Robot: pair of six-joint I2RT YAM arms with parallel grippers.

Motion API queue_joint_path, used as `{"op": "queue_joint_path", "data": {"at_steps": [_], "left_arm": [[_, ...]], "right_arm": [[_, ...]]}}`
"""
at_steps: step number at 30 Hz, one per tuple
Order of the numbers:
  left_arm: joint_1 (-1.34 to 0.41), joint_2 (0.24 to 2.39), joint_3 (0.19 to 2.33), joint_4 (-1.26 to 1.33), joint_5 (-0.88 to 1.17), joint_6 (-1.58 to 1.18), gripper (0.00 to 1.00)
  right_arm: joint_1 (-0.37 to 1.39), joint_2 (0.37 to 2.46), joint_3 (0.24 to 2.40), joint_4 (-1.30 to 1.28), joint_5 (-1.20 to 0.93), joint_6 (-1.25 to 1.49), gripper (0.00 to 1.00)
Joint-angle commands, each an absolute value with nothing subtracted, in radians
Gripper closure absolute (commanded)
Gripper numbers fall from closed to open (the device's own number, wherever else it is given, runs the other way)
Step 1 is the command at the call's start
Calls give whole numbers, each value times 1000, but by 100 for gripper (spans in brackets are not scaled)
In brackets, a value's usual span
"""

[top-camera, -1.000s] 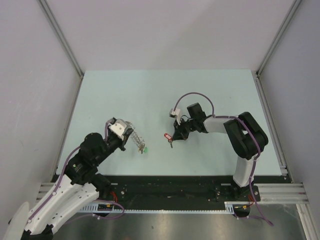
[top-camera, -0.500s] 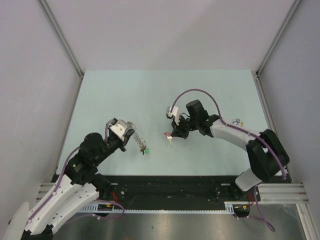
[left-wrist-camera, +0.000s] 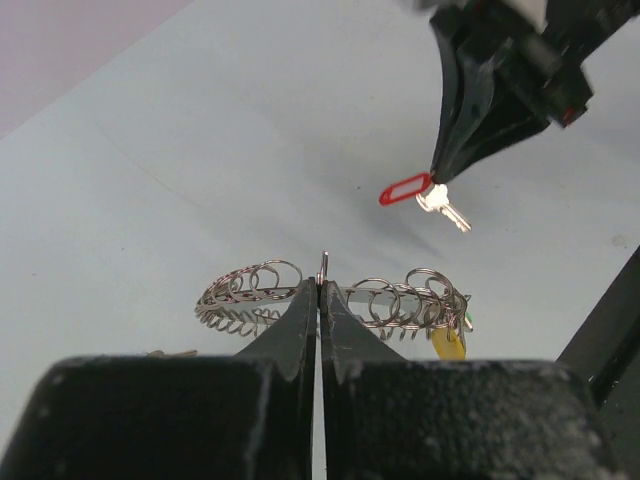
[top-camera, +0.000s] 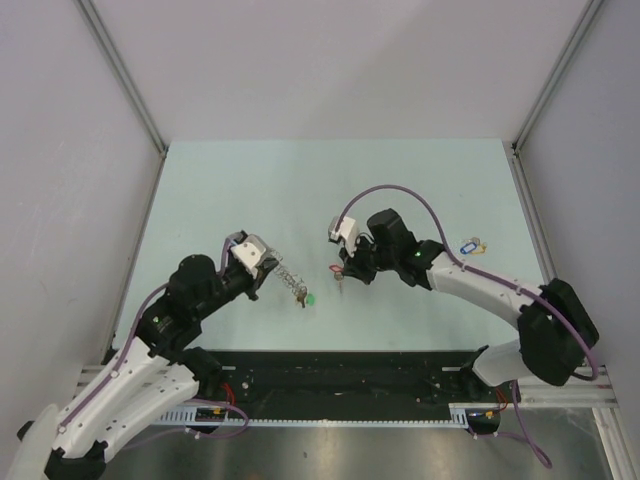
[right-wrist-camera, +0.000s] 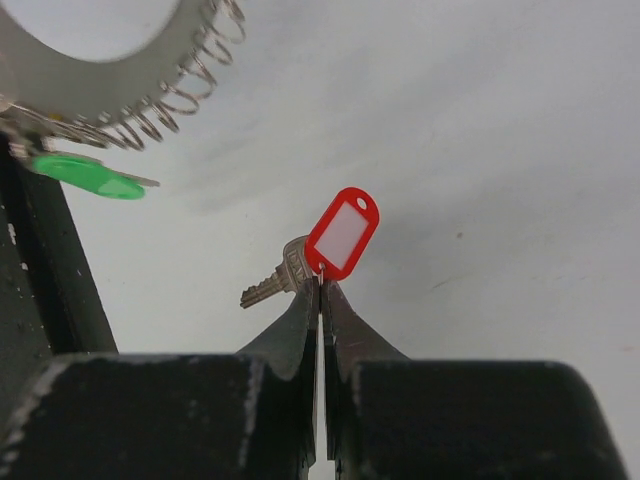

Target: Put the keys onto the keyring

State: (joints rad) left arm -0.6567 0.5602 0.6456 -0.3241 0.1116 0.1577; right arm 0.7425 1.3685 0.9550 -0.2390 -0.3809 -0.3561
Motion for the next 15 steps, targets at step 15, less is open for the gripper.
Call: {"op": "queue_joint_path", "data": {"at_steps": [15], "left_arm": [[-649, 489, 620, -278, 46, 153, 100]], "right_arm": [[713, 1695, 828, 40, -380, -179, 100]]}}
